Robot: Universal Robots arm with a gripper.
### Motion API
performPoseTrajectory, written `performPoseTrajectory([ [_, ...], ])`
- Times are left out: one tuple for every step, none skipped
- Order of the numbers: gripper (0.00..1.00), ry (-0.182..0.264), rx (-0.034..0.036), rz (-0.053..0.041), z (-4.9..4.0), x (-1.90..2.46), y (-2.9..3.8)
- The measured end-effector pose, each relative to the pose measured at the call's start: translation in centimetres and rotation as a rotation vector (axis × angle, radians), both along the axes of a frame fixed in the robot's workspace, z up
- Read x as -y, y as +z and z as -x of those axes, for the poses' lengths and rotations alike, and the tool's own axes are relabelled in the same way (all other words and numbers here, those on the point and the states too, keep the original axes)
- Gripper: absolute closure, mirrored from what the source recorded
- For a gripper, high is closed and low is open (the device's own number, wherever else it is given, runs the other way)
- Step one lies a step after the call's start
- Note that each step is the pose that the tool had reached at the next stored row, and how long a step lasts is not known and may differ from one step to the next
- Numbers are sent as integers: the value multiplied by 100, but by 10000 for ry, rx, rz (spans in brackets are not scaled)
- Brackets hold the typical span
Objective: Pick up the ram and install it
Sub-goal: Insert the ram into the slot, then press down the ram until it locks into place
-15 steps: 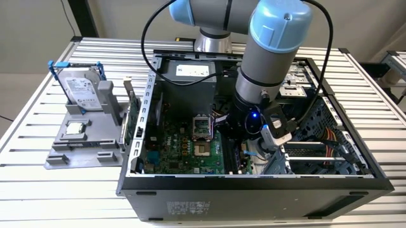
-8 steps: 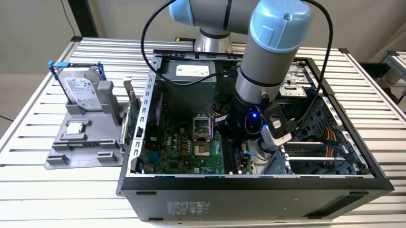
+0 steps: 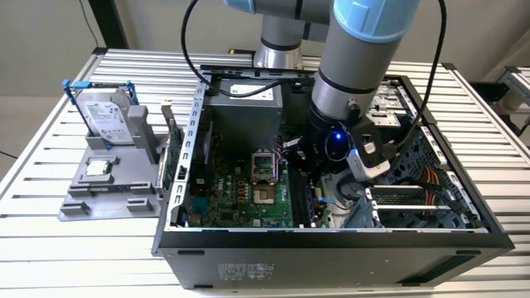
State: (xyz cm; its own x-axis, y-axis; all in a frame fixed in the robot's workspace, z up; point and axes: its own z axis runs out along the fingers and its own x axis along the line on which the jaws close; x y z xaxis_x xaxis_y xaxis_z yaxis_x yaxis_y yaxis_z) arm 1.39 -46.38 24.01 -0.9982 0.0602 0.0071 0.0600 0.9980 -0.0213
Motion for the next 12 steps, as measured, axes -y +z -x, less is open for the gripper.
performPoseTrajectory([
  [0, 0, 1, -3, 0, 0, 41],
  [0, 1, 0, -2, 1, 0, 65],
  [0, 1, 1, -3, 4, 0, 73],
  [0, 1, 2, -6, 4, 0, 74],
  [0, 1, 2, -6, 4, -1, 76],
  [100, 1, 1, -4, 4, 0, 79],
  [100, 1, 1, -4, 4, 0, 81],
  [100, 1, 1, -3, 4, 0, 84],
  [100, 0, 1, -4, 5, 0, 86],
  [100, 0, 1, -4, 5, 0, 88],
  [100, 0, 1, -4, 5, 0, 90],
  [100, 0, 1, -4, 5, 0, 92],
])
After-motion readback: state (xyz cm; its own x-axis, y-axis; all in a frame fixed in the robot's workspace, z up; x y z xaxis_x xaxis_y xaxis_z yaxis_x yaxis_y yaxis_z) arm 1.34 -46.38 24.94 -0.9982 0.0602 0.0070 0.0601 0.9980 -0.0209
